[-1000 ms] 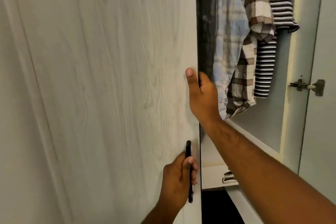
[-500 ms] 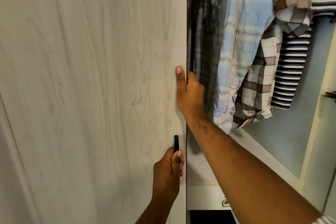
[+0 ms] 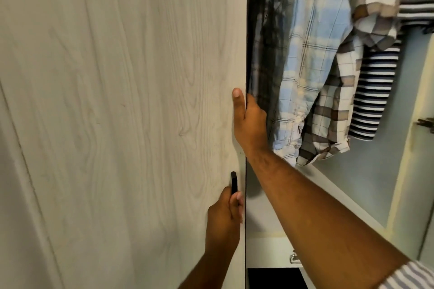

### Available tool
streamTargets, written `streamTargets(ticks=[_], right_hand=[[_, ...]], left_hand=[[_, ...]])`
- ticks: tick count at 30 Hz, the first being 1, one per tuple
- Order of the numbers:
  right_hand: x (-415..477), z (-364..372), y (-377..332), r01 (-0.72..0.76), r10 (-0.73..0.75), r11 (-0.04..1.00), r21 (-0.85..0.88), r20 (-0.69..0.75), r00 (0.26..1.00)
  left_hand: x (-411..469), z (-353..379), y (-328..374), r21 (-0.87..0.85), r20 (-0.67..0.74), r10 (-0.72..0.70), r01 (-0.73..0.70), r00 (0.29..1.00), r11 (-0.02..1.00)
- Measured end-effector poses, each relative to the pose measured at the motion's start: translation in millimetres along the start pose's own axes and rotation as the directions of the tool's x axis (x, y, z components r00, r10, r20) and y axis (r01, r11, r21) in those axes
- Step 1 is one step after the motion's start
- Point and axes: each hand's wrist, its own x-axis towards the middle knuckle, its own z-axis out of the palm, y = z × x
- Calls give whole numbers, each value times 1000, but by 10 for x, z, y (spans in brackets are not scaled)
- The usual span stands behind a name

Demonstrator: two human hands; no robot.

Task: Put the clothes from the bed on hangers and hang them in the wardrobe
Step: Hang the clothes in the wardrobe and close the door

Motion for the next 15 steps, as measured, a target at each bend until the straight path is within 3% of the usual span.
streamTargets(ticks=[3, 5, 8, 11, 15], right_hand=[[-77, -139, -194, -93, 104, 991, -100, 117, 988], [-149, -243, -261, -123, 162, 973, -193, 200, 966], [-386, -452, -299, -108, 214, 926, -362, 267, 940], [-678, -764, -360, -110, 218, 896, -430, 211, 953], [-1063, -1285, -535, -101, 181, 862, -497, 116, 977]], left_hand=[[-99, -174, 140, 3, 115, 7, -7, 993, 1000], [-132, -322, 161, 159, 180, 90, -119, 980, 980], [-296, -556, 116, 423, 185, 202, -263, 962, 867], [-613, -639, 169, 442, 159, 256, -301, 953, 845], [-1025, -449, 373, 427, 252, 331, -411, 909, 805]])
